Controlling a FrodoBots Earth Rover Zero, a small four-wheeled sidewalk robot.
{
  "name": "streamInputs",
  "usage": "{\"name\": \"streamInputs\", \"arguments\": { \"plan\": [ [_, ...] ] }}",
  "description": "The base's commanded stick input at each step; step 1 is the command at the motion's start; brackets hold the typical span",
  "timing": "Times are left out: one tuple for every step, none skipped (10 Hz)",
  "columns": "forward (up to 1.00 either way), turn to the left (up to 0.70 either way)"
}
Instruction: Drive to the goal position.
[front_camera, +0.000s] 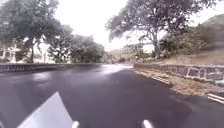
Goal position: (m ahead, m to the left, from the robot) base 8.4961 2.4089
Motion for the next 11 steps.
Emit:
{"name": "streamInputs", "arguments": {
  "plan": [
    [0.7, -0.3],
    [0.7, -0.13],
    [0.7, -0.05],
    [0.7, 0.0],
    [0.7, 0.0],
    [0.7, 0.0],
    [0.7, 0.0],
    [0.7, 0.0],
    [0.7, 0.0],
    [0.7, 0.0],
    [0.7, 0.0]
  ]
}}
